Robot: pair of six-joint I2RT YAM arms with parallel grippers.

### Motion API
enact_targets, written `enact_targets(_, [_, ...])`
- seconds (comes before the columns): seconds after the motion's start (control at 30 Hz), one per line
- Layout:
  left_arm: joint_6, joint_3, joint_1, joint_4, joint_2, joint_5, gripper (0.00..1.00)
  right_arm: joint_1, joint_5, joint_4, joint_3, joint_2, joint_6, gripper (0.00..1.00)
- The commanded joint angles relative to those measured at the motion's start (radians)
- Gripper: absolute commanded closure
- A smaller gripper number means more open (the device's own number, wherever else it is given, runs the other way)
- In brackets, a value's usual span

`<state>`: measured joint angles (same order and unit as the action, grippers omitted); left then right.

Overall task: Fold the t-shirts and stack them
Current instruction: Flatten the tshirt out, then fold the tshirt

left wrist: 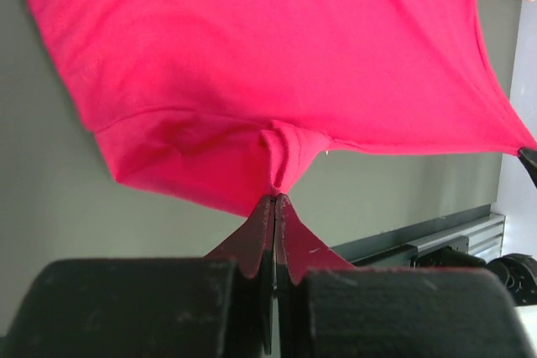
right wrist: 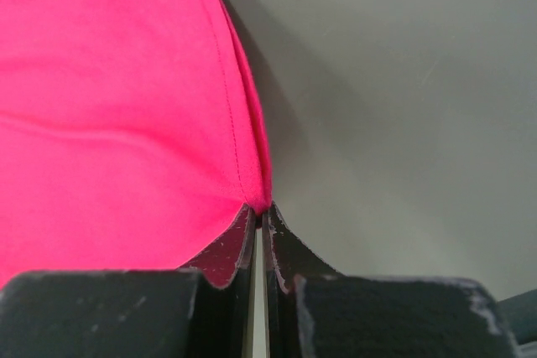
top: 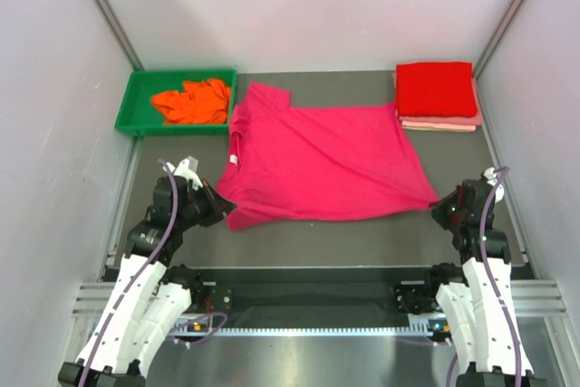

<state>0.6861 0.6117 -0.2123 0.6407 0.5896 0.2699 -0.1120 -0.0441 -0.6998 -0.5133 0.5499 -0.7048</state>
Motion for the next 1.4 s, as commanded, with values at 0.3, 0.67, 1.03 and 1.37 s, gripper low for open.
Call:
enact_targets(0.3, [-0.071, 0.115, -0.015, 0.023, 0.061, 0.032, 1.00, 0.000, 0.039, -0.086, -0.021, -0.015, -0.015, 1.00])
enact_targets(0.67, [-0.321, 0.276, -0.013, -0.053, 0.514, -0.014, 1.00, 0.000, -0.017, 0.238, -0.051, 0.372, 0.037, 1.00])
enact_targets(1.03, [-0.436, 0.497, -0.012, -0.069, 0.765, -0.110, 1.00, 0.002, 0.145, 0.408, -0.140, 0.671, 0.148, 1.00])
enact_targets(1.37, [-0.396, 0.615, 0.001, -0.096, 0.898, -0.190, 1.00, 0.002, 0.177, 0.419, -0.209, 0.731, 0.179, 1.00])
